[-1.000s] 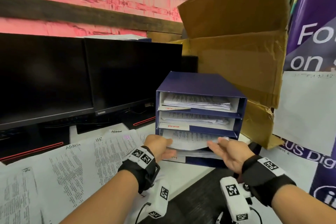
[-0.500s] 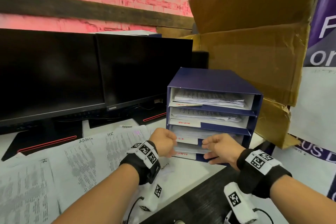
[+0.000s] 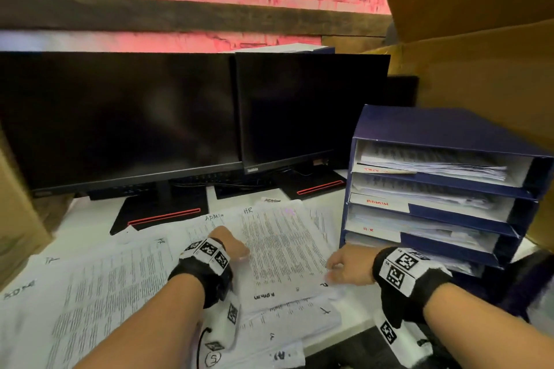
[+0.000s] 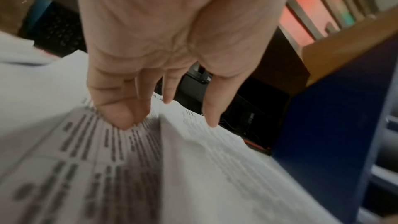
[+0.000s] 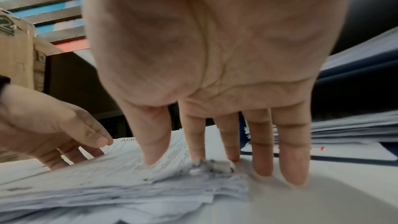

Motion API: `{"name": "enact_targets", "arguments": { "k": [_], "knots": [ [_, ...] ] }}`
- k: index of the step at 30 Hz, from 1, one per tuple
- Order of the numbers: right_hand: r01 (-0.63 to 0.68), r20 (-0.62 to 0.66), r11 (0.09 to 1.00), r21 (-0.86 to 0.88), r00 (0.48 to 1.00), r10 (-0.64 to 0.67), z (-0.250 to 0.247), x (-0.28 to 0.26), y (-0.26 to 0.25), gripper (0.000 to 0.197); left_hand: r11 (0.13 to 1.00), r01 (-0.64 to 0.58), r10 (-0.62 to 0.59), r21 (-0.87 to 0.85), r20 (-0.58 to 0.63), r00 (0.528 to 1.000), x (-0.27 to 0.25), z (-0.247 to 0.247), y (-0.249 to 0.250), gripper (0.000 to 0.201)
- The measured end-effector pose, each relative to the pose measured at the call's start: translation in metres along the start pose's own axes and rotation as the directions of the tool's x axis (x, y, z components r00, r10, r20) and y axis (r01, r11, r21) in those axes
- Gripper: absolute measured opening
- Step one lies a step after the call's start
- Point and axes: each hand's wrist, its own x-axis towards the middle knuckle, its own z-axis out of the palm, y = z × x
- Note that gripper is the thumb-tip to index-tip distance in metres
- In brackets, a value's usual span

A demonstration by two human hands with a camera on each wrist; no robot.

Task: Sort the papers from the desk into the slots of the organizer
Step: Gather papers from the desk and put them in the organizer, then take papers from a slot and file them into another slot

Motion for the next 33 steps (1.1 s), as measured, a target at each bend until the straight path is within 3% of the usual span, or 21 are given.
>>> {"name": "enact_targets", "arguments": {
  "k": [4,8,11,13,16,19,20,22,24,27,30,33],
  "knots": [
    [-0.009,0.021,1.0,-0.008,1.0,0.009,-0.001,0.004,-0.002,0.053,0.985,0.022,-0.022,-0.169,-0.001,1.0,0.001,0.001,-0.004,0.039],
    [-0.019,0.043,0.999,0.03,0.999,0.018,-0.001,0.01,-0.001,0.051,0.979,-0.005,0.004,-0.206,-0.007,1.0,0.007,0.011,-0.004,0.066],
    [0.008,-0.013,0.998,0.061,1.0,-0.008,-0.005,0.012,-0.003,0.044,0.922,-0.137,0.145,-0.363,-0.005,0.989,0.004,0.004,-0.011,0.037],
    [0.079,-0.072,0.977,0.199,0.995,-0.066,-0.008,0.015,-0.005,0.032,0.88,-0.196,0.202,-0.434,-0.031,0.979,0.001,-0.005,-0.02,0.029],
    [0.204,-0.188,0.78,0.592,0.976,-0.112,-0.011,0.023,-0.009,0.049,0.756,-0.208,0.27,-0.621,0.006,0.963,-0.005,-0.016,-0.033,0.025],
    [0.344,-0.425,0.556,0.756,0.905,0.018,-0.017,0.026,-0.023,0.026,0.569,-0.176,0.287,-0.804,-0.007,0.958,-0.009,-0.021,-0.037,0.02],
    [0.365,-0.494,0.552,0.75,0.863,0.1,-0.02,0.024,-0.028,0.021,0.546,-0.169,0.256,-0.821,-0.029,0.966,-0.009,-0.023,-0.034,0.018],
    [0.344,-0.619,0.657,0.671,0.747,0.241,-0.03,0.021,-0.034,0.018,0.526,-0.107,0.123,-0.844,-0.05,0.991,-0.007,-0.025,-0.026,0.033],
    [0.26,-0.708,0.798,0.544,0.653,0.27,-0.036,0.017,-0.038,0.018,0.613,-0.054,0.031,-0.788,-0.045,0.999,0.001,-0.024,-0.019,0.036],
    [0.132,-0.755,0.913,0.386,0.614,0.23,-0.037,0.012,-0.036,0.019,0.928,-0.127,0.102,-0.349,-0.088,0.991,0.013,-0.015,-0.013,0.025],
    [0.054,-0.753,0.936,0.349,0.611,0.245,-0.035,0.011,-0.027,0.019,0.984,-0.171,0.168,-0.052,-0.058,0.984,0.026,-0.005,-0.004,0.018],
    [0.024,-0.73,0.941,0.337,0.638,0.245,-0.029,0.012,-0.023,0.023,0.985,-0.168,0.168,-0.03,0.0,0.986,0.032,0.003,0.007,0.018]
  ]
}}
